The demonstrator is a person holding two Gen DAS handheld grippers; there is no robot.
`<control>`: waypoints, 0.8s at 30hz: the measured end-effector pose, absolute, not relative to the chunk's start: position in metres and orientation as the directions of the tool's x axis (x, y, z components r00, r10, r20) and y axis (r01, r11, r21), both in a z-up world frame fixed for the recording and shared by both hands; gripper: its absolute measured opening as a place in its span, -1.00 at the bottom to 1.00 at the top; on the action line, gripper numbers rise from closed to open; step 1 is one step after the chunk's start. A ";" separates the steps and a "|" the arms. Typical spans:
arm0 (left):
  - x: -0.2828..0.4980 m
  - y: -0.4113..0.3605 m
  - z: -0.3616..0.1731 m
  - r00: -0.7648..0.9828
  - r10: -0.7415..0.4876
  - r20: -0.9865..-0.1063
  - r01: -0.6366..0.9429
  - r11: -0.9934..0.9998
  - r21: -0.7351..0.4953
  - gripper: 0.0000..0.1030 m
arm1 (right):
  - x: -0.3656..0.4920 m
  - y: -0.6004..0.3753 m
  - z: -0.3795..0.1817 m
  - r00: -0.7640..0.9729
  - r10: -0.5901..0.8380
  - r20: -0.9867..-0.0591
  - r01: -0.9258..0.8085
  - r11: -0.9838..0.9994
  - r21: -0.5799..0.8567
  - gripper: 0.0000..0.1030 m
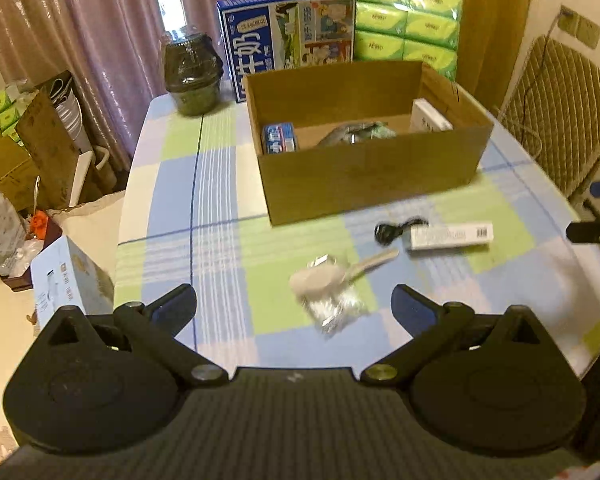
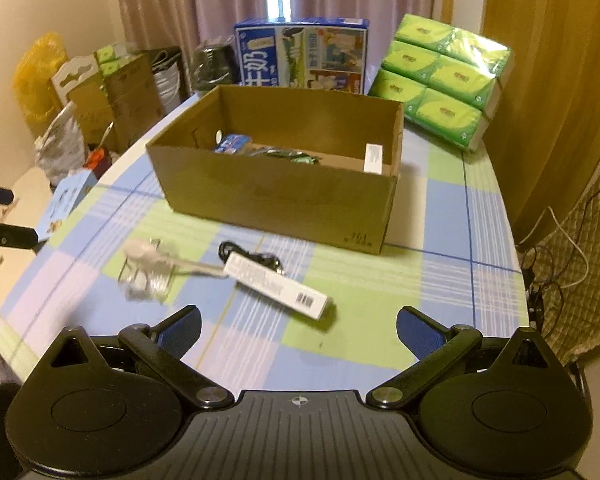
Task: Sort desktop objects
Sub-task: 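Bring both tools back over the spoon, cable and white box, then grasp the white spoon handle with the left tool while the right tool grasps the long white box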
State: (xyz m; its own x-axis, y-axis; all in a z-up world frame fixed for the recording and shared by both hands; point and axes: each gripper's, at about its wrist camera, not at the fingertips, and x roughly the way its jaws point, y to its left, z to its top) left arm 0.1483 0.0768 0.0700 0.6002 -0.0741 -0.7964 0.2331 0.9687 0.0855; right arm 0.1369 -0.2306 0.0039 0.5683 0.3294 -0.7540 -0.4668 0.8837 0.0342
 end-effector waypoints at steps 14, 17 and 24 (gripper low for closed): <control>0.107 0.087 0.023 0.562 -0.074 -0.824 0.316 0.940 0.130 0.98 | 0.107 -0.230 -0.023 0.568 0.316 -0.760 -0.540 0.840 -0.053 0.96; 0.107 0.088 0.017 0.557 -0.096 -0.825 0.343 0.931 0.123 0.98 | 0.106 -0.227 -0.026 0.564 0.316 -0.763 -0.552 0.831 -0.064 0.96; 0.116 0.081 0.005 0.550 -0.103 -0.829 0.419 0.892 0.167 0.97 | 0.113 -0.216 -0.034 0.564 0.316 -0.763 -0.591 0.800 -0.106 0.96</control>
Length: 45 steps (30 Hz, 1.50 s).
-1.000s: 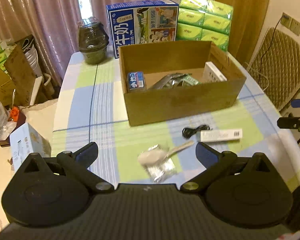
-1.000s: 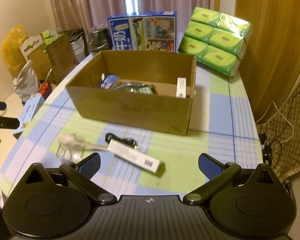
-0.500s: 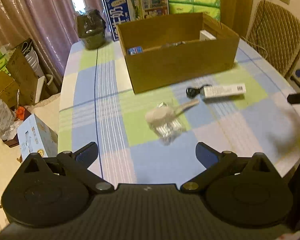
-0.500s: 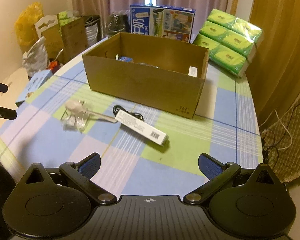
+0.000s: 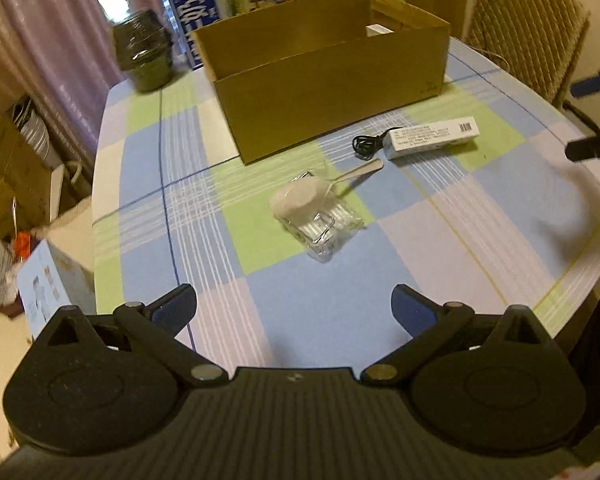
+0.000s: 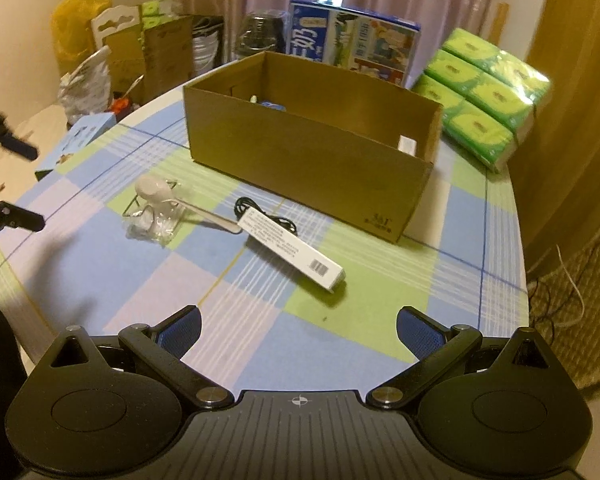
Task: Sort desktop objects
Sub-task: 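Grasp the white spoon handle with the left tool while the right tool grasps the long white box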
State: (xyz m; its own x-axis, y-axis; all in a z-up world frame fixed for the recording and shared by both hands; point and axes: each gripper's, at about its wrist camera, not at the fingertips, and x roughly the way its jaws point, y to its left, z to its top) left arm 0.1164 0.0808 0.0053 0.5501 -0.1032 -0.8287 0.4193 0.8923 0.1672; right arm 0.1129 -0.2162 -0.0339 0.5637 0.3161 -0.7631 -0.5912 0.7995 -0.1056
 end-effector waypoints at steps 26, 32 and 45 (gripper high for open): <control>0.184 -0.001 -0.048 0.540 -0.137 -0.830 0.763 0.497 0.414 0.36 | 0.179 -0.157 -0.101 0.527 0.296 -0.796 -0.822 0.414 -0.390 0.55; 0.204 -0.006 -0.050 0.505 -0.167 -0.847 0.794 0.475 0.380 -0.09 | 0.191 -0.150 -0.110 0.513 0.284 -0.810 -0.830 0.407 -0.382 0.46; 0.236 -0.022 -0.060 0.408 -0.176 -0.896 0.865 0.389 0.318 -0.49 | 0.209 -0.139 -0.119 0.461 0.259 -0.849 -0.855 0.387 -0.346 0.07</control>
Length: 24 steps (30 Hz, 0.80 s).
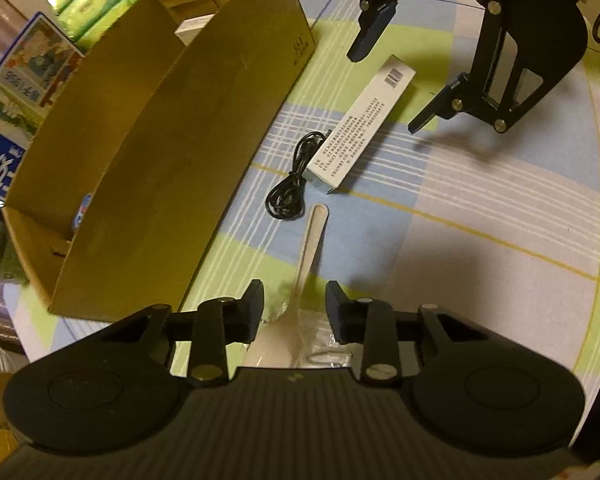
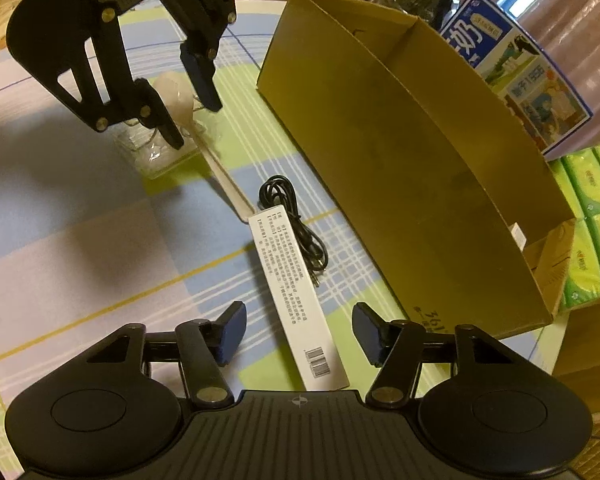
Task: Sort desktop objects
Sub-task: 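Grasp the white spoon handle with the left tool while the right tool grasps the long white box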
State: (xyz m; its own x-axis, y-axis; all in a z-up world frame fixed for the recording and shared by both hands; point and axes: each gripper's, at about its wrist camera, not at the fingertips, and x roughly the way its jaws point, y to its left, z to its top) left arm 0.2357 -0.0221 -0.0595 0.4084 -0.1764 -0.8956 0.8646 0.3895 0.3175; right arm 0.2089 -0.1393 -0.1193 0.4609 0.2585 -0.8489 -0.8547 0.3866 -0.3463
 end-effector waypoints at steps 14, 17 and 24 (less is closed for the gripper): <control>0.253 -0.034 -0.084 0.332 -0.151 -0.931 0.901 0.342 0.266 -0.63 | 0.217 -0.134 -0.131 0.422 0.254 -0.870 -0.868 0.390 -0.307 -0.09; 0.257 -0.034 -0.087 0.318 -0.148 -0.936 0.902 0.351 0.251 -0.68 | 0.220 -0.132 -0.131 0.418 0.254 -0.872 -0.871 0.387 -0.304 -0.11; 0.260 -0.035 -0.093 0.304 -0.134 -0.943 0.903 0.356 0.241 -0.85 | 0.226 -0.130 -0.138 0.407 0.245 -0.880 -0.879 0.368 -0.304 -0.17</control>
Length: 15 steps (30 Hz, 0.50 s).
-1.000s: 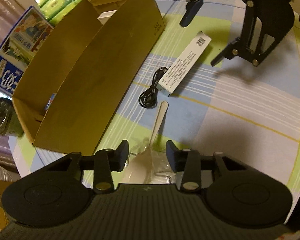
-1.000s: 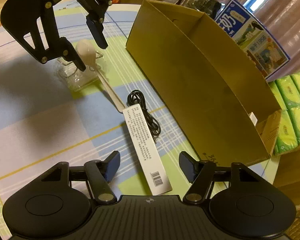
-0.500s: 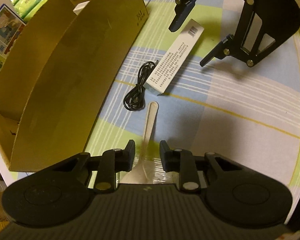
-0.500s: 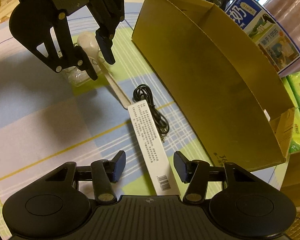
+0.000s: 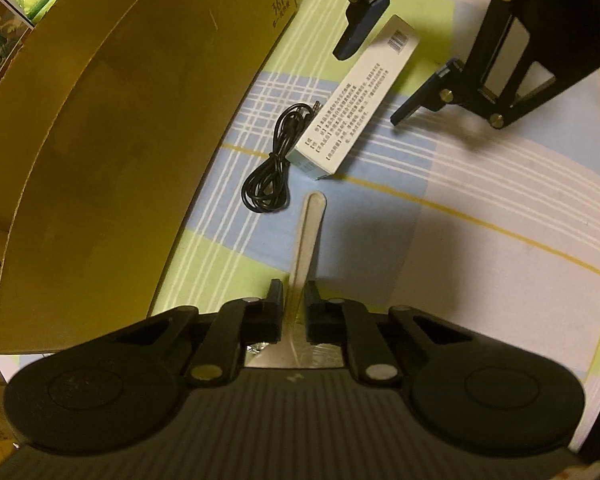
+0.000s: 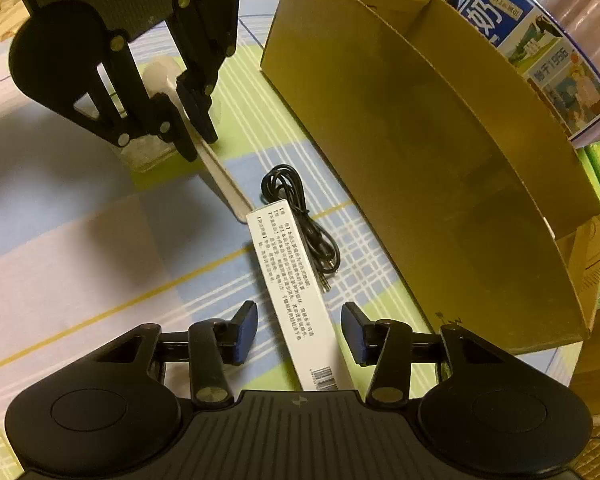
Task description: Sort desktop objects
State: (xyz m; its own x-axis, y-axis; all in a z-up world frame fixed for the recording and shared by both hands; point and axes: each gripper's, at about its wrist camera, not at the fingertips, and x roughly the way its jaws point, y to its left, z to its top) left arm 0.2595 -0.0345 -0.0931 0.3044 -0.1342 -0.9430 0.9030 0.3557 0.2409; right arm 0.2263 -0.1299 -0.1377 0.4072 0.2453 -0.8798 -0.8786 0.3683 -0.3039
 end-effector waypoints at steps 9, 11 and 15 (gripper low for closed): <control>0.266 -0.030 -0.081 0.301 -0.144 -0.943 0.892 0.392 0.225 -0.92 | 0.228 -0.124 -0.140 0.406 0.231 -0.884 -0.876 0.373 -0.305 -0.37; 0.266 -0.029 -0.078 0.302 -0.145 -0.942 0.891 0.394 0.225 -0.92 | 0.229 -0.124 -0.141 0.407 0.228 -0.885 -0.874 0.379 -0.304 -0.39; 0.265 -0.029 -0.075 0.303 -0.139 -0.943 0.892 0.388 0.230 -0.92 | 0.229 -0.125 -0.140 0.408 0.231 -0.883 -0.872 0.384 -0.303 -0.44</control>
State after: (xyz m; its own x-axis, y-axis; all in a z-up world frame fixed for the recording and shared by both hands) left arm 0.2654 -0.0288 -0.0746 0.3030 -0.1389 -0.9428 0.8925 0.3882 0.2296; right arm 0.2286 -0.1252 -0.1398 0.4081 0.2306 -0.8834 -0.8722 0.3845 -0.3025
